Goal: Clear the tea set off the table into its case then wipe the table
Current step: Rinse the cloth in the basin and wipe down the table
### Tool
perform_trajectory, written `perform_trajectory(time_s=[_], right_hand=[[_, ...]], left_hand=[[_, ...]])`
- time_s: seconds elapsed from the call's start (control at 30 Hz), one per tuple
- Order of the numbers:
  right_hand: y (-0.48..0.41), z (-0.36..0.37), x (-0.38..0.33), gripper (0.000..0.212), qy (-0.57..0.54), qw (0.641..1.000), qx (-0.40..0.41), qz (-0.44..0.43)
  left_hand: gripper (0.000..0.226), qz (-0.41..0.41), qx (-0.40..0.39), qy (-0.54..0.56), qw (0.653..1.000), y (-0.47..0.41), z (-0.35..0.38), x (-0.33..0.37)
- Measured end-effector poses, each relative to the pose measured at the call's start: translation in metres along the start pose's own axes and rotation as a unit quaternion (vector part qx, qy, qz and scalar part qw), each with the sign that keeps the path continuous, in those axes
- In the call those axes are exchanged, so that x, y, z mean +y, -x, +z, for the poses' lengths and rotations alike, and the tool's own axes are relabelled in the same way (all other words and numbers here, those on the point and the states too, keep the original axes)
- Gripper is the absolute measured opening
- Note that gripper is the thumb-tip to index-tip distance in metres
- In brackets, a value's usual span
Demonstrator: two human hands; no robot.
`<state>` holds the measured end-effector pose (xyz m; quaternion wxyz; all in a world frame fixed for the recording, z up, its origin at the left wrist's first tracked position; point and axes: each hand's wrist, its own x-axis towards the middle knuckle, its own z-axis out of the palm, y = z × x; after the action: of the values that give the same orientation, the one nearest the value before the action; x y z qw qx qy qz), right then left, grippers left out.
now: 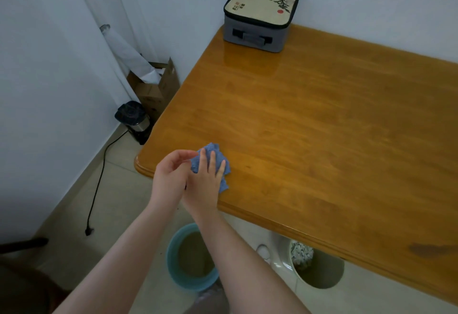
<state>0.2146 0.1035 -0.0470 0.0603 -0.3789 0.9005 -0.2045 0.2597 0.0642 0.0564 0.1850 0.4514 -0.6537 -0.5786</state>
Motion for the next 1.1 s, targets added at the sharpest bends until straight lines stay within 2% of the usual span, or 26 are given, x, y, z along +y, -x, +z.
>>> perform_trajectory(time_s=[0.13,0.23,0.43,0.57,0.9,1.1], right_hand=[[0.008,0.007,0.001,0.044,0.045,0.995,-0.033,-0.086],[0.011,0.001,0.012,0.039,0.054,0.992,-0.033,-0.109],[0.038,-0.029,0.063,0.048,0.053,0.989,-0.047,-0.132],[0.064,-0.055,0.113,0.048,0.035,0.990,-0.037,-0.135],[0.119,-0.115,0.237,0.047,0.051,0.994,-0.013,-0.092],[0.121,-0.131,0.279,0.051,0.051,0.996,0.024,0.063]], left_hand=[[0.031,0.029,0.033,-0.053,0.998,-0.001,0.004,-0.005],[0.031,0.028,0.047,-0.046,0.997,-0.001,0.001,-0.008],[0.035,0.021,0.112,-0.070,0.991,0.013,0.006,-0.009],[0.034,-0.012,0.150,-0.032,0.988,0.028,0.017,-0.011],[0.032,-0.030,0.176,-0.001,0.984,0.075,0.090,-0.009],[0.033,-0.030,0.182,0.018,0.983,0.096,0.125,-0.006]])
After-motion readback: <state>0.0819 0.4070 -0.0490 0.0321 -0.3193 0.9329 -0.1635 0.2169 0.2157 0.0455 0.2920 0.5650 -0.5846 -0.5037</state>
